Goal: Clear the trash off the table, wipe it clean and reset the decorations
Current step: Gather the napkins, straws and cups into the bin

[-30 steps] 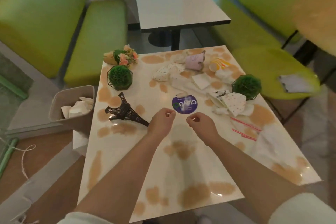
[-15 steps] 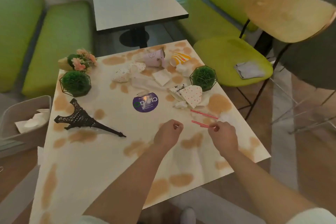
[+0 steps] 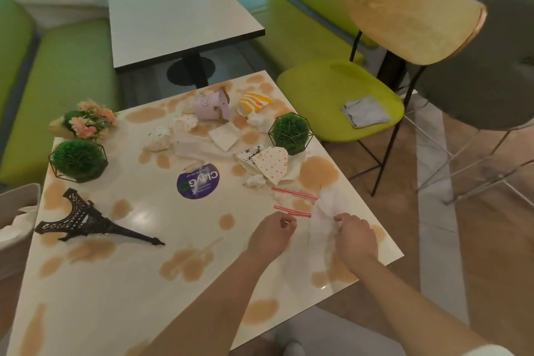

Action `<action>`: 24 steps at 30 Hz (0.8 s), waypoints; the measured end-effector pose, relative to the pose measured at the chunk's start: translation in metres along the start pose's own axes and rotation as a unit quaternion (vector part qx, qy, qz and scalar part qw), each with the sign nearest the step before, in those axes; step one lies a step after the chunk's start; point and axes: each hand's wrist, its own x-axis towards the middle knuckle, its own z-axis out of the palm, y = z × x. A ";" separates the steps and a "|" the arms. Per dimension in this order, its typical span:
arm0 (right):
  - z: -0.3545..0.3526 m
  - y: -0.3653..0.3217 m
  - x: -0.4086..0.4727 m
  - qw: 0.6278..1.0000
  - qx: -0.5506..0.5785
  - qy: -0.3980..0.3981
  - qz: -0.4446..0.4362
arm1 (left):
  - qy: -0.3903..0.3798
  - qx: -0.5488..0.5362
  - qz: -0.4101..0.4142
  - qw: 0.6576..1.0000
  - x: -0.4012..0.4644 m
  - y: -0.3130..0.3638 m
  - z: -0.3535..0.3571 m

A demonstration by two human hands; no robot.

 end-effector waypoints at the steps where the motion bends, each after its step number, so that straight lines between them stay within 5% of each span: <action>1: 0.000 0.002 0.002 1.000 0.013 -0.004 0.002 | -0.003 0.000 -0.001 1.000 0.001 0.002 0.001; 11: -0.034 -0.003 0.007 0.956 0.263 0.127 0.035 | -0.041 -0.084 0.076 0.993 0.000 0.050 0.005; 18: -0.058 -0.034 0.008 0.941 0.329 0.049 -0.062 | -0.068 -0.291 0.030 0.954 0.005 0.073 0.002; 24: -0.046 -0.053 0.013 0.940 0.332 0.002 -0.075 | -0.043 -0.350 -0.050 0.934 0.013 0.060 -0.004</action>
